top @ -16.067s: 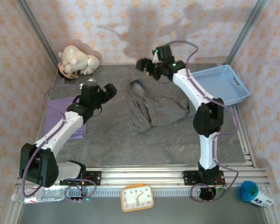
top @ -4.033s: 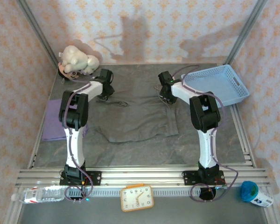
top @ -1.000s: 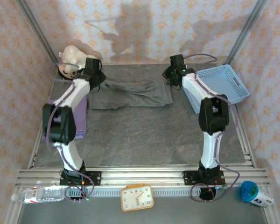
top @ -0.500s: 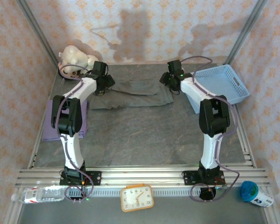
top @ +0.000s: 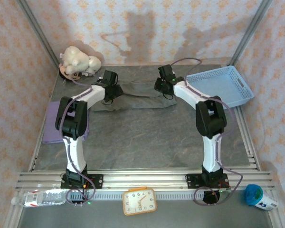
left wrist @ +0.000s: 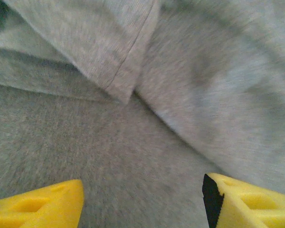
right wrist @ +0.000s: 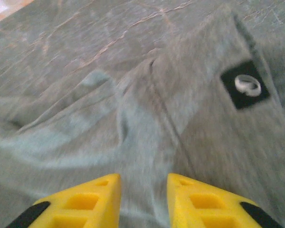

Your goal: Fold and stack the mixed laundry pile

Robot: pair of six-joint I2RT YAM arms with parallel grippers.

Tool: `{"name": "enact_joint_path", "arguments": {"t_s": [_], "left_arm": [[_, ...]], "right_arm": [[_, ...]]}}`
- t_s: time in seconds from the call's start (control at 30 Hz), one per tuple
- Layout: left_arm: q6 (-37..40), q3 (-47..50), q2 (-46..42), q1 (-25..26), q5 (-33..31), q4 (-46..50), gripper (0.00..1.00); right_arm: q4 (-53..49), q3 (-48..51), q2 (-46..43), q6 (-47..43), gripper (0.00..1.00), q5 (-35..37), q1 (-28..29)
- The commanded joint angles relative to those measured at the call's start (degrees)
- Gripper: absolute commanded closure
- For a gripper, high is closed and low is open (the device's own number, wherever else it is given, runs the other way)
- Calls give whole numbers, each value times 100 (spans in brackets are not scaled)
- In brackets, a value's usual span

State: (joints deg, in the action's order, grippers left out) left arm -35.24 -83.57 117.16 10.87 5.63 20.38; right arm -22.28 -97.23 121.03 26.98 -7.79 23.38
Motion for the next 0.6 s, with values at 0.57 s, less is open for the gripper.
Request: {"name": "enact_joint_path", "arguments": {"t_s": [0.57], "left_arm": [[-110,1661,-577,168,452,-232,33]], "right_arm": [[-1,1620,-106,584,69,-81,-534]]}}
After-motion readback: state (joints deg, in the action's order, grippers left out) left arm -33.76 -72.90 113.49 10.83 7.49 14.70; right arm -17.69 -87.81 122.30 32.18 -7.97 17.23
